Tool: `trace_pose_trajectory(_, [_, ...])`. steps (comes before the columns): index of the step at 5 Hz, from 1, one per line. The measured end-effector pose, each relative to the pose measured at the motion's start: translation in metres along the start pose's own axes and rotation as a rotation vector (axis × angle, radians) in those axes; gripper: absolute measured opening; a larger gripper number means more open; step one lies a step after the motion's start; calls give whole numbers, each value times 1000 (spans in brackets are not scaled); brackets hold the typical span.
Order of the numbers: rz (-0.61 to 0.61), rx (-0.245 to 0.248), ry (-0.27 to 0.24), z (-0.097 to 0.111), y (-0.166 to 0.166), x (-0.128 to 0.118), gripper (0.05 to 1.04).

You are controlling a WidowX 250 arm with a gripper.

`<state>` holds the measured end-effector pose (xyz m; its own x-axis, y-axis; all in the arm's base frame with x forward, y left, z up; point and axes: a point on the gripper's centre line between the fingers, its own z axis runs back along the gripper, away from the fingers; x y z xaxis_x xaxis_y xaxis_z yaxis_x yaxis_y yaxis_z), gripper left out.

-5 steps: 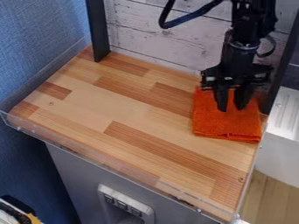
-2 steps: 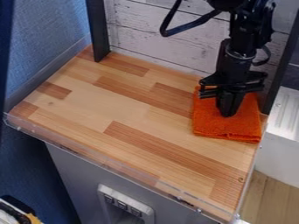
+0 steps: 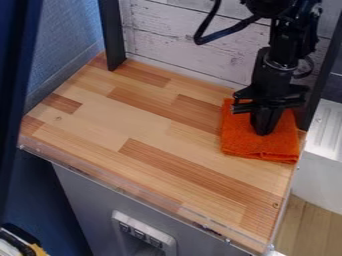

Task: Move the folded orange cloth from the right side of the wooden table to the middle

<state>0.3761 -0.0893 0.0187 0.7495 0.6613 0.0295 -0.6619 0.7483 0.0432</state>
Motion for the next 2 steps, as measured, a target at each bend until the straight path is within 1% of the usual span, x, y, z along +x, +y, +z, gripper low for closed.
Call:
trace_pose_trajectory(1, [-4, 5, 6, -1, -3, 0, 63])
trace_pose_trajectory(2, [-97, 2, 29, -9, 8, -5, 63])
